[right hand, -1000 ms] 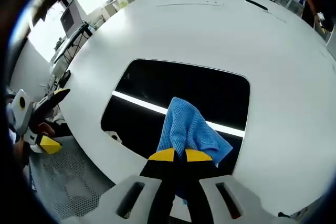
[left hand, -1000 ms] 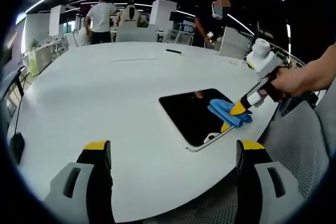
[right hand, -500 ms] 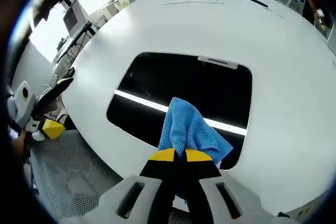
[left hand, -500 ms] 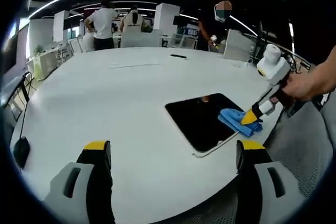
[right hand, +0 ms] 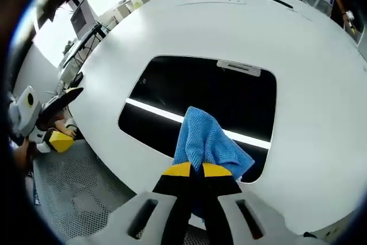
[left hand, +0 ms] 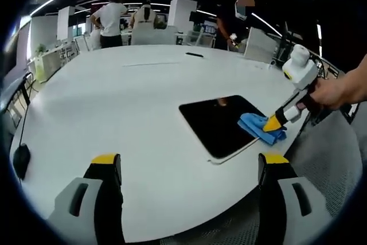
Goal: Wipe the mirror surface with the cleaning cloth until all visible marks leave the cleaned area.
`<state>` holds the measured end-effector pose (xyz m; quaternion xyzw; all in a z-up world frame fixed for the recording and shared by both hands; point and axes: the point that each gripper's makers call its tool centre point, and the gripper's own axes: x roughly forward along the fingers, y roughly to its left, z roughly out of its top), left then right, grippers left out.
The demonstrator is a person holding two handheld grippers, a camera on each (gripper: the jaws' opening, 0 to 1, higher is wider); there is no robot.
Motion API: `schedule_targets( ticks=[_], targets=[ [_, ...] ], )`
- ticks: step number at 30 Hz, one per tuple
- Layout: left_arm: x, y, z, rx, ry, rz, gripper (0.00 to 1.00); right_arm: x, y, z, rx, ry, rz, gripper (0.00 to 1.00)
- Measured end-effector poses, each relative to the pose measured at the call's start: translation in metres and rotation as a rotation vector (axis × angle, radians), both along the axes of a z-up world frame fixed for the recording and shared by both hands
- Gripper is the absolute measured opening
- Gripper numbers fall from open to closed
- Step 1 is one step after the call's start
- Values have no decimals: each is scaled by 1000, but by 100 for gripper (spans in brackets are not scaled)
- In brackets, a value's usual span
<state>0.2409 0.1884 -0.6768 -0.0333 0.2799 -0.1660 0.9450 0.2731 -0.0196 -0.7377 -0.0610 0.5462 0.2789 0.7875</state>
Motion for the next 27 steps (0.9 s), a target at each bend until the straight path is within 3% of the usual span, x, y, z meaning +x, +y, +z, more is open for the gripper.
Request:
schedule_targets(
  ticks=[11, 27],
  targets=[
    [3, 3, 3, 3, -23, 14, 99, 2, -2, 0, 35, 44, -21, 0],
    [-2, 6, -1, 8, -6, 20, 99, 3, -17, 0, 35, 32, -28, 0]
  ],
)
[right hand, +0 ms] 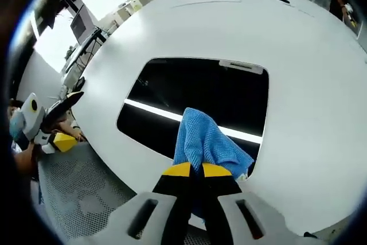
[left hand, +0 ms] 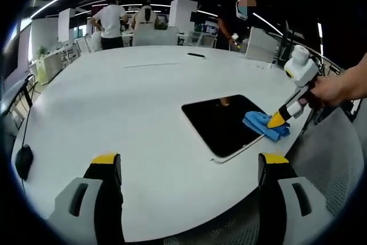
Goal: Wipe the mirror surface with the cleaning cloth until all visible marks leave the cleaned area.
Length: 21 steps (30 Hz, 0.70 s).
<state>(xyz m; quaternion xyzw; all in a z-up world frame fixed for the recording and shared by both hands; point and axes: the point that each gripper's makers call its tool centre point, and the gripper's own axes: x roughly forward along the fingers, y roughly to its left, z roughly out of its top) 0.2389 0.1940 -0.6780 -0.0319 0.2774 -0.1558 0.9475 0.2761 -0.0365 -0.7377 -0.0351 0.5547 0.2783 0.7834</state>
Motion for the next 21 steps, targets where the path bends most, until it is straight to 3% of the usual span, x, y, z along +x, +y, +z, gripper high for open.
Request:
schedule_targets(
  ticks=[21],
  targets=[
    [0, 1, 0, -1, 7, 19, 99, 2, -29, -1, -1, -4, -34, 0]
  ],
)
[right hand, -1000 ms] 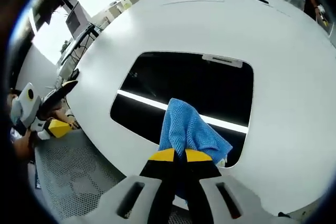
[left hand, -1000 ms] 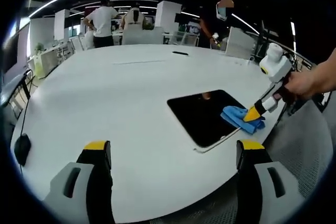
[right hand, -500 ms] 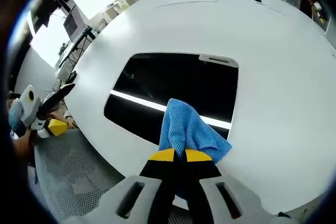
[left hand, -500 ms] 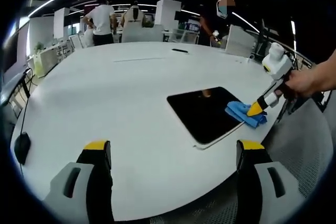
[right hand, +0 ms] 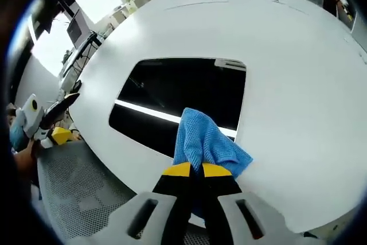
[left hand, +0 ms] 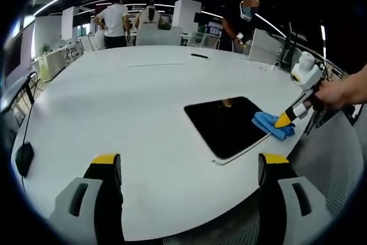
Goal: Wipe the mirror surface with the cleaning cloth until all visible marks leave the cleaned area.
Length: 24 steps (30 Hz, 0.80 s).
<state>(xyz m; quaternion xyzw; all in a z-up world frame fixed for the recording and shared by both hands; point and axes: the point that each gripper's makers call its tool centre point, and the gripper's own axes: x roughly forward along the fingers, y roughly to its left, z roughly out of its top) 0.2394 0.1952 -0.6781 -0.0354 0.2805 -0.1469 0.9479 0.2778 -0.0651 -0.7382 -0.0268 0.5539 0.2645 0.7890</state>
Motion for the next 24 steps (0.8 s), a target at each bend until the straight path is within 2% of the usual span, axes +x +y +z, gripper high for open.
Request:
schedule_targets(
  ticks=[24],
  targets=[
    [1, -3, 0, -19, 11, -6, 99, 3, -8, 0, 3, 18, -29, 0]
  ],
)
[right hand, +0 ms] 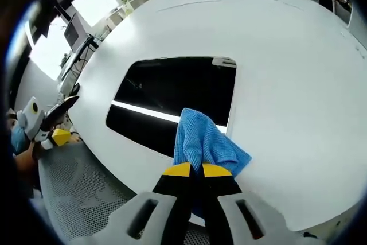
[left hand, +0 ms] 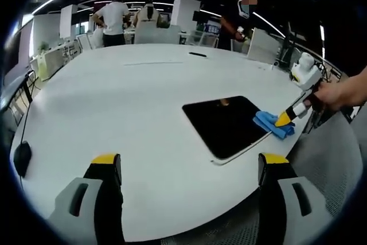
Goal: Wipe the mirror surface with the cleaning cloth until all visible marks leave the cleaned area.
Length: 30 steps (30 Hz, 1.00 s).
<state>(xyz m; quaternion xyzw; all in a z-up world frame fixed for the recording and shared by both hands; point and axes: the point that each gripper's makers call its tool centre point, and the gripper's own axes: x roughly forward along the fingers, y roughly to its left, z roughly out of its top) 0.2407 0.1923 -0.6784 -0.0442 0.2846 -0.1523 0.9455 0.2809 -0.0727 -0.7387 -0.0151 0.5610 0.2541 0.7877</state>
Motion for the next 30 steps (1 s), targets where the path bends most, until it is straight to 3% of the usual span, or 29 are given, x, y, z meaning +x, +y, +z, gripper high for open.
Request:
schedule_targets(
  ticks=[13, 30],
  targets=[
    [2, -1, 2, -3, -15, -7, 99, 12, 3, 0, 11, 11, -11, 0],
    [-1, -8, 1, -15, -5, -45, 99, 62, 6, -2, -14, 2, -29, 0]
  ],
)
